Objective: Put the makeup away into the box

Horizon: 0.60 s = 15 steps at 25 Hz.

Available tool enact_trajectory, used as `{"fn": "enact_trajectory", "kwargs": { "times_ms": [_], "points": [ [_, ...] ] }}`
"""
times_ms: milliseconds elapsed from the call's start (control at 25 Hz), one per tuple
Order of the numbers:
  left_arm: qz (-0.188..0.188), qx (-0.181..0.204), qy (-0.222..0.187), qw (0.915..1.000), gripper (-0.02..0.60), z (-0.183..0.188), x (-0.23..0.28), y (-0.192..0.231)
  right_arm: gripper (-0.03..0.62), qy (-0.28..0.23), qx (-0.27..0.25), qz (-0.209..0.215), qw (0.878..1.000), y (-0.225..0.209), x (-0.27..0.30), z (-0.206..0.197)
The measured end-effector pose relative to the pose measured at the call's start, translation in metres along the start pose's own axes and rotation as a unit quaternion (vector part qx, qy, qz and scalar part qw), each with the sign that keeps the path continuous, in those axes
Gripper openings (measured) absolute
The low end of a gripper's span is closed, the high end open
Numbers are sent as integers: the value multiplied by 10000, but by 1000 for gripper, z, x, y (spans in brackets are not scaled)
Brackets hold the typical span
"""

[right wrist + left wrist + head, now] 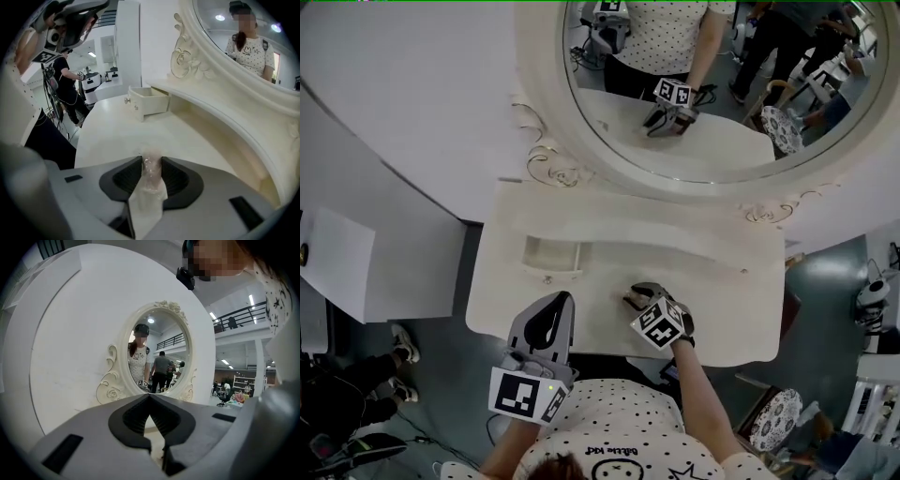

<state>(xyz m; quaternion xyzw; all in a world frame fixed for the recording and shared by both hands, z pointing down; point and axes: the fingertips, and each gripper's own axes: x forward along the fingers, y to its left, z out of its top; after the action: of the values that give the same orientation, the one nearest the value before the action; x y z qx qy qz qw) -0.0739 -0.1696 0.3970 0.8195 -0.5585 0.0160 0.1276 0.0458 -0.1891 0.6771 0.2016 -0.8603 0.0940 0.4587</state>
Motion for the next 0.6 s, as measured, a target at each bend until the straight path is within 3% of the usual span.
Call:
{"fn": "enact_trajectory", "kwargs": {
  "times_ms": [120,200,280,360,480,600],
  "points": [
    [-23,11,-24,10000,5,1,0,3,130,-248,155,-142,9995,-4,-9,12],
    [-13,34,-72,10000,5,4,-2,6,129,-791,483,-433,9947,-16,-31,33],
    [12,50,-115,9999,5,7,-5,10,129,-1531,909,-810,9807,-29,-68,62],
    [27,56,-154,9999,5,11,-10,13,129,-2436,1339,-1177,9534,-43,-118,92],
    [23,83,-235,9997,5,15,-14,18,130,-3831,1913,-1522,8908,-55,-198,127],
    [-6,118,-290,9995,5,16,-16,20,130,-4674,2107,-1767,8402,-51,-260,136]
  ]
}}
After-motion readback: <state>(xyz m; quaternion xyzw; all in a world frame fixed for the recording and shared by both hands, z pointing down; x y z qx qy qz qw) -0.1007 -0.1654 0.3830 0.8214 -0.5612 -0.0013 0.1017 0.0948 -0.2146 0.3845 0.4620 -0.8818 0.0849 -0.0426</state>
